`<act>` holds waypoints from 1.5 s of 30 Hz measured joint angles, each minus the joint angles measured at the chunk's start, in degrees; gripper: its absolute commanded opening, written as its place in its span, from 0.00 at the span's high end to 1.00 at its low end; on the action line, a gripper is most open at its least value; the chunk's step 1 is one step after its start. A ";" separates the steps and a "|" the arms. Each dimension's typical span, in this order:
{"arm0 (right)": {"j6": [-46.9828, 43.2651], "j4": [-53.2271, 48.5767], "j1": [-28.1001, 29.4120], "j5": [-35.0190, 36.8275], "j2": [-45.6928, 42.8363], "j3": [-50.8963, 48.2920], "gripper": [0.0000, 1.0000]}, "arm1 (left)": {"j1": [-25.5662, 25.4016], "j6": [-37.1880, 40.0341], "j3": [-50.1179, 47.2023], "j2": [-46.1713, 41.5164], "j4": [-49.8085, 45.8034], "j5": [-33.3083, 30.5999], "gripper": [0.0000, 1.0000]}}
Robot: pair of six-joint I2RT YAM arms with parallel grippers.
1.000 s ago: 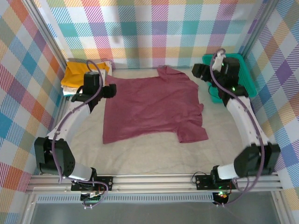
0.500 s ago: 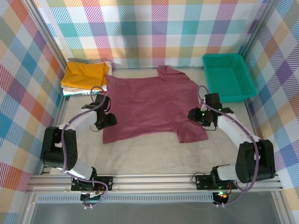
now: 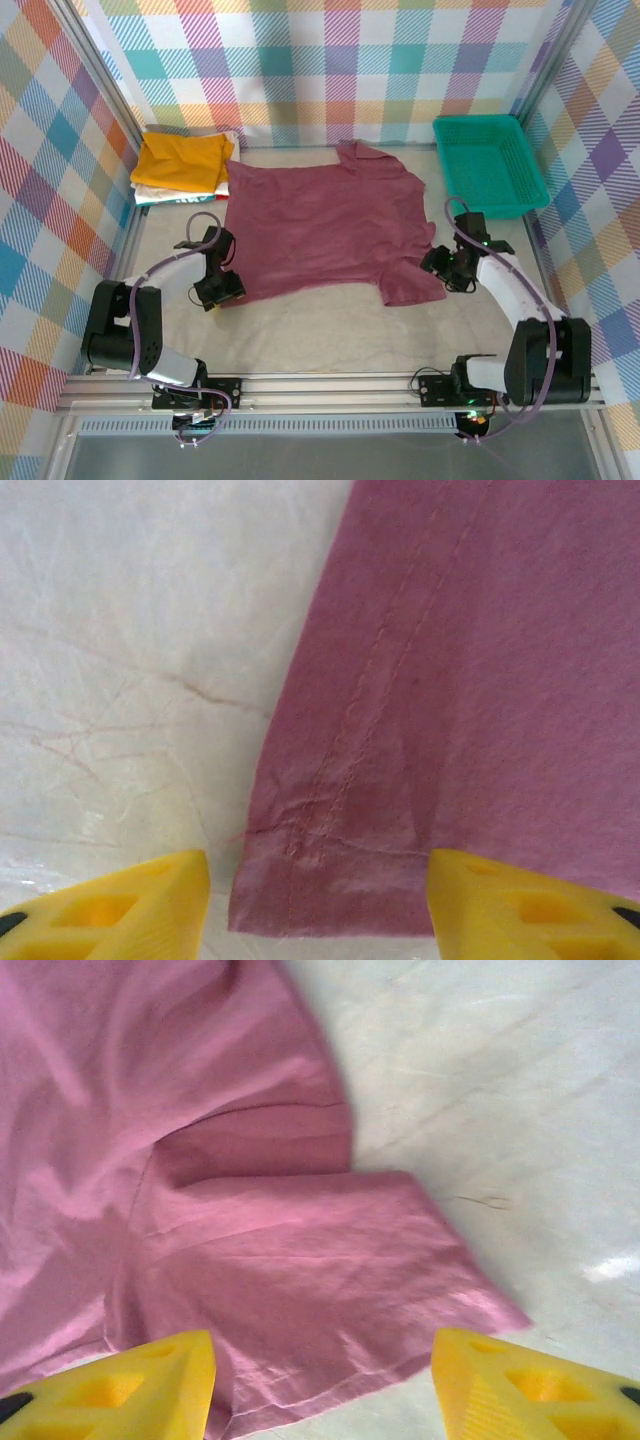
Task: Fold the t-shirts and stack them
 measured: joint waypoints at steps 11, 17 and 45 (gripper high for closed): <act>2.80 3.30 -5.25 -5.88 3.69 -5.88 0.48 | 1.20 -1.22 -2.27 -1.11 -1.05 -2.93 0.96; 4.83 9.03 -5.18 -11.47 8.07 -7.52 0.62 | 1.60 -0.81 -2.19 -1.40 -1.20 -2.93 0.97; 8.68 -15.21 -9.07 -8.96 -20.76 -8.59 0.97 | 6.03 -3.26 -3.04 -18.43 -3.32 3.54 1.00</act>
